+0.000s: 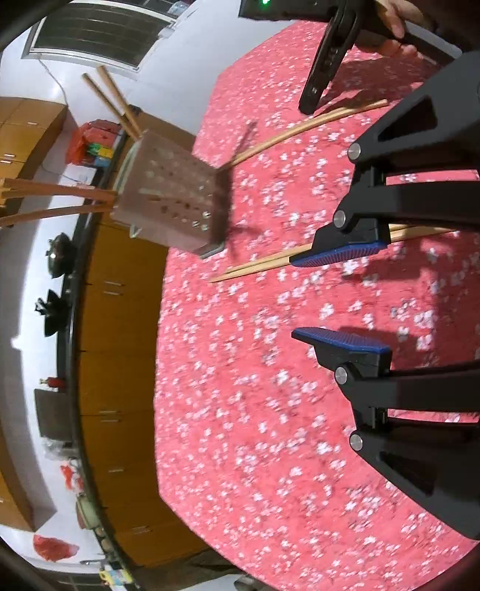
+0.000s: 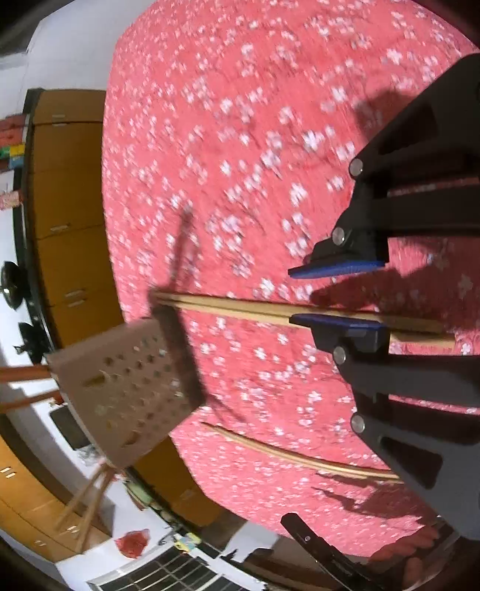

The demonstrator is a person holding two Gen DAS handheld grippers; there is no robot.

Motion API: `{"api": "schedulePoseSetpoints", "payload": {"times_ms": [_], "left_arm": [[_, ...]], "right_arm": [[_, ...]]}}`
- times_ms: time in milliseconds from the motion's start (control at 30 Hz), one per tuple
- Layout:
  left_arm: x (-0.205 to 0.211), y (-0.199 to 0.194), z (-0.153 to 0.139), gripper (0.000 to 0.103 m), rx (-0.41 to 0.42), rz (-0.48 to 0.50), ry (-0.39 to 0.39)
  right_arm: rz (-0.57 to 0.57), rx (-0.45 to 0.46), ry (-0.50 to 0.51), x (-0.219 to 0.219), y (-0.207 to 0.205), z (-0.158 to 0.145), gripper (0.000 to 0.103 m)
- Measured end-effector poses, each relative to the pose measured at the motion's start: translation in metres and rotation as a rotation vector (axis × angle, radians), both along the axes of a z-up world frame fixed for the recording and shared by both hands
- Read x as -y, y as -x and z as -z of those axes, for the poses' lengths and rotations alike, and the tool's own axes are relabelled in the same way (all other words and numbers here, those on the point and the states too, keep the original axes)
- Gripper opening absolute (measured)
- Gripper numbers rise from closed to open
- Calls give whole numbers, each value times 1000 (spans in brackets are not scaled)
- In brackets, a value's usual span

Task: Organize utensils
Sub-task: 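Lower both tools to the table and close the right tool on a chopstick, then close the left tool on a chopstick while the right tool holds its chopstick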

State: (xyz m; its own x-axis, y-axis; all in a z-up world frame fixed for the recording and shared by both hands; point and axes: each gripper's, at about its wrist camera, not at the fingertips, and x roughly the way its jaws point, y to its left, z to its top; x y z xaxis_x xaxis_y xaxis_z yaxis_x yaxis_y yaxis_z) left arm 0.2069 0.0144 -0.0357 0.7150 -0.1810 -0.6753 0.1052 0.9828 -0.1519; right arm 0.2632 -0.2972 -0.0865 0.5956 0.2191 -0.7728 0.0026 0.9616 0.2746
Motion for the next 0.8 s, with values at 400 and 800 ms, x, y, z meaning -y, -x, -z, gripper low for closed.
{"api": "schedulePoseSetpoints", "payload": {"times_ms": [400, 800], "left_arm": [[16, 4, 18, 34, -64, 66, 27], [34, 1, 37, 24, -133, 131, -23]], "right_arm": [[8, 14, 183, -13, -8, 1, 8], [16, 27, 190, -7, -7, 2, 8]]}}
